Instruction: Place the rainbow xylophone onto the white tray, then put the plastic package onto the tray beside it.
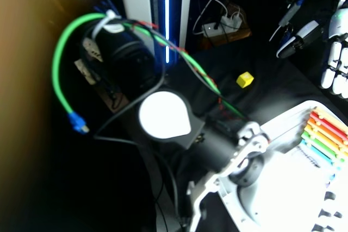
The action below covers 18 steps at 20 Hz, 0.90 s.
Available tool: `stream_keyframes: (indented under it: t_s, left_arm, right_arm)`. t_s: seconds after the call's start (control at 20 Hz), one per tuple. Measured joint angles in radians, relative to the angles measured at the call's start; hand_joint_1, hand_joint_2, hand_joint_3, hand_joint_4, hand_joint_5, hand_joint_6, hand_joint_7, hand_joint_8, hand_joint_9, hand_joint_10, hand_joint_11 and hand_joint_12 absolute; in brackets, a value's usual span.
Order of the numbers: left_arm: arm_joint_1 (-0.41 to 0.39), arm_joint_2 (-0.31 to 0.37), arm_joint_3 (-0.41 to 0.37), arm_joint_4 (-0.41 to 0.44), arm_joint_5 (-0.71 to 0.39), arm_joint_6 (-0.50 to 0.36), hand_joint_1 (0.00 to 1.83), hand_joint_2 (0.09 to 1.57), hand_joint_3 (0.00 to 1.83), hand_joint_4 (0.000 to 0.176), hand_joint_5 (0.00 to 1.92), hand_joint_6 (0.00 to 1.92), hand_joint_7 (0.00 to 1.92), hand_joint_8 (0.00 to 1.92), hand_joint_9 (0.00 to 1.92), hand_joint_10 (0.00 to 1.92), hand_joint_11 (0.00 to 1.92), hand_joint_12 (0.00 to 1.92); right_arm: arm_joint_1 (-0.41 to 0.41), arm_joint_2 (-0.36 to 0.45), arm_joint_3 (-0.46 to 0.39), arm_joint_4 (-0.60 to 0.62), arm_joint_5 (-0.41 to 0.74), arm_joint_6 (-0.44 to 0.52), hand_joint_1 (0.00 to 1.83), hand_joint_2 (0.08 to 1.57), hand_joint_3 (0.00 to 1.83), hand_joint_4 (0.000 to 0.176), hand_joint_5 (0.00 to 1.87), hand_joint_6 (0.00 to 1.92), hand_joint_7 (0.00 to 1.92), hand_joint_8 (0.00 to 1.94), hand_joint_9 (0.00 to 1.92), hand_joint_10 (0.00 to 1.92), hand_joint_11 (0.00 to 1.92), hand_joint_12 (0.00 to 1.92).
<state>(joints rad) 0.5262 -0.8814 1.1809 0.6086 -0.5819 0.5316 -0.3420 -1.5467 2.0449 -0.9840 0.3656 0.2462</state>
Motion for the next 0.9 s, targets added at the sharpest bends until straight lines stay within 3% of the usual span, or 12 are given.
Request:
stream_keyframes:
  t_s: [0.05, 0.1, 0.25, 0.35, 0.45, 0.65, 0.75, 0.8, 0.9]
  left_arm:
    - [0.000, 0.000, 0.000, 0.001, 0.000, 0.000, 0.80, 0.76, 0.00, 0.009, 0.00, 0.00, 0.00, 0.00, 0.00, 0.00, 0.02, 0.01]
    - [0.000, 0.000, -0.003, 0.002, 0.002, 0.000, 0.84, 0.76, 0.00, 0.011, 0.00, 0.00, 0.00, 0.00, 0.00, 0.00, 0.01, 0.00]
    - [0.000, 0.000, -0.006, 0.002, -0.001, 0.000, 0.87, 0.77, 0.00, 0.000, 0.00, 0.00, 0.00, 0.00, 0.00, 0.00, 0.00, 0.00]
    - [0.000, 0.000, -0.006, 0.001, 0.000, 0.000, 0.83, 0.77, 0.00, 0.000, 0.00, 0.00, 0.00, 0.00, 0.00, 0.00, 0.00, 0.00]
    - [0.000, 0.000, -0.006, 0.002, 0.001, 0.000, 0.85, 0.78, 0.00, 0.000, 0.00, 0.00, 0.00, 0.00, 0.00, 0.00, 0.00, 0.00]
    - [-0.003, 0.000, -0.006, 0.001, 0.003, 0.000, 0.91, 0.75, 0.00, 0.000, 0.00, 0.00, 0.00, 0.00, 0.00, 0.00, 0.00, 0.00]
    - [-0.003, 0.000, -0.006, 0.000, 0.010, 0.000, 0.92, 0.74, 0.00, 0.000, 0.00, 0.00, 0.00, 0.00, 0.00, 0.00, 0.00, 0.00]
    - [-0.003, 0.000, -0.006, 0.000, 0.011, 0.000, 0.92, 0.74, 0.00, 0.000, 0.00, 0.00, 0.00, 0.00, 0.00, 0.00, 0.00, 0.00]
    - [-0.003, 0.000, -0.006, -0.002, 0.012, 0.000, 0.90, 0.73, 0.00, 0.000, 0.00, 0.00, 0.00, 0.00, 0.00, 0.00, 0.00, 0.00]
  right_arm:
    - [0.000, 0.000, 0.000, 0.005, 0.003, 0.001, 0.66, 0.85, 0.00, 0.154, 0.03, 0.00, 0.26, 0.01, 0.20, 0.02, 0.01, 0.64]
    - [0.000, 0.000, 0.000, 0.010, 0.008, 0.004, 0.61, 0.75, 0.00, 0.172, 0.01, 0.00, 0.14, 0.01, 0.09, 0.01, 0.00, 0.41]
    - [0.000, 0.001, 0.000, 0.010, 0.019, 0.016, 0.60, 0.69, 0.00, 0.176, 0.00, 0.00, 0.01, 0.00, 0.01, 0.00, 0.00, 0.34]
    - [0.000, 0.001, 0.000, 0.008, 0.033, 0.021, 0.61, 0.65, 0.00, 0.176, 0.00, 0.00, 0.00, 0.00, 0.00, 0.00, 0.00, 0.42]
    - [0.000, 0.000, 0.000, 0.008, 0.061, 0.028, 0.65, 0.62, 0.00, 0.176, 0.00, 0.00, 0.00, 0.00, 0.00, 0.00, 0.00, 0.05]
    - [0.000, 0.016, 0.000, 0.050, 0.128, 0.058, 0.78, 0.64, 0.00, 0.176, 0.00, 0.00, 0.00, 0.00, 0.00, 0.00, 0.09, 0.04]
    - [0.000, 0.044, 0.000, 0.065, 0.164, 0.087, 0.82, 0.66, 0.01, 0.176, 0.00, 0.00, 0.00, 0.00, 0.00, 0.00, 0.01, 0.02]
    - [0.000, 0.057, 0.000, 0.080, 0.174, 0.092, 0.66, 0.63, 0.00, 0.176, 0.00, 0.00, 0.00, 0.00, 0.00, 0.00, 0.00, 0.00]
    - [0.000, 0.076, -0.007, 0.100, 0.185, 0.093, 0.61, 0.61, 0.00, 0.176, 0.00, 0.00, 0.00, 0.00, 0.00, 0.00, 0.00, 0.00]
